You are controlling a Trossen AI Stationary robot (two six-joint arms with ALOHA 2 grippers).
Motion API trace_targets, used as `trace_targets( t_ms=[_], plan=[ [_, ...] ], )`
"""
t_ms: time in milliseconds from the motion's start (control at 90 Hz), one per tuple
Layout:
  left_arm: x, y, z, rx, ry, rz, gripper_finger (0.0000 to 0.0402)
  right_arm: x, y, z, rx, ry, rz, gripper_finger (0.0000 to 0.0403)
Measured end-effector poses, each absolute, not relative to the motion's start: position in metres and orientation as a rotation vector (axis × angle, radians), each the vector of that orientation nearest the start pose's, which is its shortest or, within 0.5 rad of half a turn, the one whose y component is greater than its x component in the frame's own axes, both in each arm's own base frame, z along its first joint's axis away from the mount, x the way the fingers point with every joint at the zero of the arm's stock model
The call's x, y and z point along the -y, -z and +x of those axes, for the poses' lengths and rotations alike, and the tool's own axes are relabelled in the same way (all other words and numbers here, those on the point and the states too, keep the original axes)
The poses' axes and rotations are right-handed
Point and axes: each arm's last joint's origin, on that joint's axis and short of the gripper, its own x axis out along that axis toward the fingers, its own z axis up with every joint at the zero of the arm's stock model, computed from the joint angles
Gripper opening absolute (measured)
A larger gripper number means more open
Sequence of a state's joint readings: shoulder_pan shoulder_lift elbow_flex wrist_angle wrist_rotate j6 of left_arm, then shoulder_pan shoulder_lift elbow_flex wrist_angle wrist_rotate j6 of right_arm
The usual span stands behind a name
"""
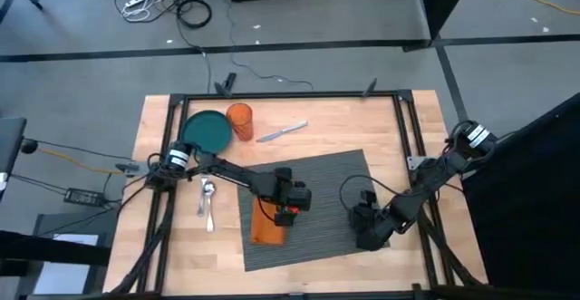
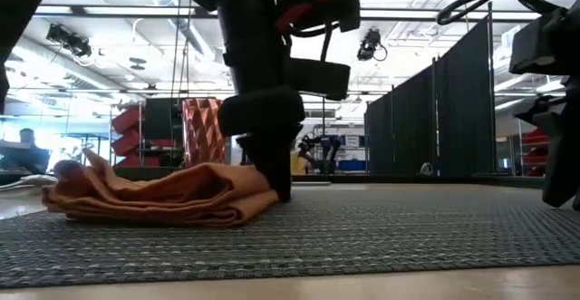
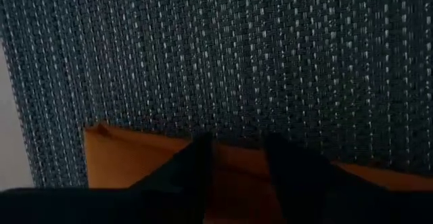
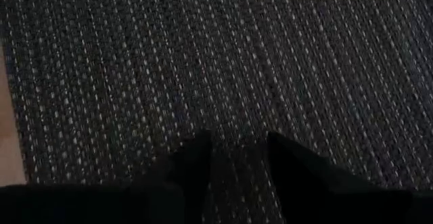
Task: Set table place
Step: Move the orange table napkin to the middle left of the black placemat
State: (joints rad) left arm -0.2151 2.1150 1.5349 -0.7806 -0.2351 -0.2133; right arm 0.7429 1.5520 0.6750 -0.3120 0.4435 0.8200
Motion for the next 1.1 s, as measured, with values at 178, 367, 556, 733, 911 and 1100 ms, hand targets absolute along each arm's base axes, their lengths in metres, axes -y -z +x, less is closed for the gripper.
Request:
trace_targets(
  t_ms=[178, 367, 556, 733, 911, 1100],
  plan=[
    [0.084, -0.151, 0.401, -1.355, -0.174, 0.120, 0.0126, -0.160, -0.129, 0.192, -1.022, 0.154, 0.063, 0.0125],
    [0.089, -0.151, 0.396, -1.387, -0.197, 0.106, 0.0126, -0.160, -0.129, 0.191, -1.041, 0.151, 0.061, 0.0125],
    [0.095, -0.158, 0.390, -1.431, -0.216, 0.092, 0.0126, -0.160, -0.129, 0.190, -1.079, 0.124, 0.074, 0.0121],
    [0.100, -0.159, 0.385, -1.457, -0.228, 0.095, 0.0126, -0.161, -0.128, 0.185, -1.127, 0.125, 0.089, 0.0116],
    [0.106, -0.162, 0.386, -1.429, -0.228, 0.117, 0.0126, -0.164, -0.130, 0.183, -1.127, 0.128, 0.101, 0.0115],
    [0.117, -0.183, 0.400, -1.309, -0.196, 0.135, 0.0126, -0.163, -0.144, 0.189, -1.071, 0.081, 0.037, 0.0114]
  ],
)
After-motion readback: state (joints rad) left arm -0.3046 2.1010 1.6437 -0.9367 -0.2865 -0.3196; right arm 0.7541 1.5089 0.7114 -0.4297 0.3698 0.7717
